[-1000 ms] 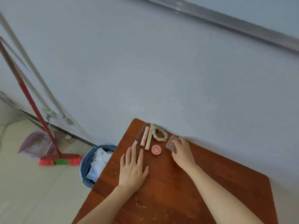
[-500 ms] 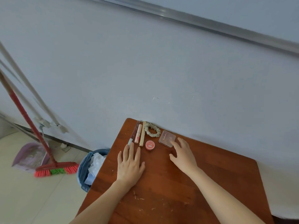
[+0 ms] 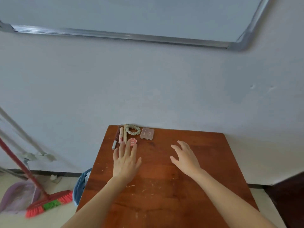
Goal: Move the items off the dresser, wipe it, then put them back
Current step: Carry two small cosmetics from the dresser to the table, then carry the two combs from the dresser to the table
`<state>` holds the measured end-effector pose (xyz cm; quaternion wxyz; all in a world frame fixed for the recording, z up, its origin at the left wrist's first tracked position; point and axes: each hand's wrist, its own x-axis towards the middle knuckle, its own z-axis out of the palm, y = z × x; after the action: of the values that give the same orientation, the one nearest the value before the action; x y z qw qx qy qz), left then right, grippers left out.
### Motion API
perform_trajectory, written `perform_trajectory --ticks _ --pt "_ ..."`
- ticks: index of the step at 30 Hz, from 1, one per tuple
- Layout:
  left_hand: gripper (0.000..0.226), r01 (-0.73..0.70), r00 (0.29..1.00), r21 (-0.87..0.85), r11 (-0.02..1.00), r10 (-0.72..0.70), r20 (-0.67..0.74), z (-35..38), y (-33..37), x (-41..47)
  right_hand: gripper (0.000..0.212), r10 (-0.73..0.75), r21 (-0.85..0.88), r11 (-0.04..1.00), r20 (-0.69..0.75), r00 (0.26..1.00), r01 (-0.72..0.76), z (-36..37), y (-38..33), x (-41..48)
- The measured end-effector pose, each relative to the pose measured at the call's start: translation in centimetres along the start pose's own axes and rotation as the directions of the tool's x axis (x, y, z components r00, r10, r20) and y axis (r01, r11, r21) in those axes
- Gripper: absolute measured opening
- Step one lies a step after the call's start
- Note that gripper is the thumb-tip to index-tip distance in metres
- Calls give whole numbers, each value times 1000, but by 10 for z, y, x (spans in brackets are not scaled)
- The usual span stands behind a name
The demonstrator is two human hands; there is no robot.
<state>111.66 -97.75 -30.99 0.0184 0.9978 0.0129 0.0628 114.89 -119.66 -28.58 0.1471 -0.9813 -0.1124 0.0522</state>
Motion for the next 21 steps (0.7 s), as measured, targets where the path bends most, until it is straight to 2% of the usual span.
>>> perform_trajectory --ticks 5,9,13,17,21 --pt "44 -133 990 -15 991 133 45 -3 27 -22 48 87 4 996 -43 995 -87 3 21 -50" --pt "50 -261 951 -140 955 279 134 -4 56 -39 48 189 -17 982 -78 979 -191 4 35 -102" --pt "53 -429 877 -214 878 461 135 -10 89 -49 50 366 -3 928 -170 915 -372 -1 40 -169" --pt "52 -630 742 -296 718 669 45 -35 124 -65 52 537 2 824 -324 779 -567 -19 30 -237" --pt "51 -800 538 -340 494 842 -42 -57 133 -105 44 616 -16 691 -509 601 -722 -12 -19 -316"
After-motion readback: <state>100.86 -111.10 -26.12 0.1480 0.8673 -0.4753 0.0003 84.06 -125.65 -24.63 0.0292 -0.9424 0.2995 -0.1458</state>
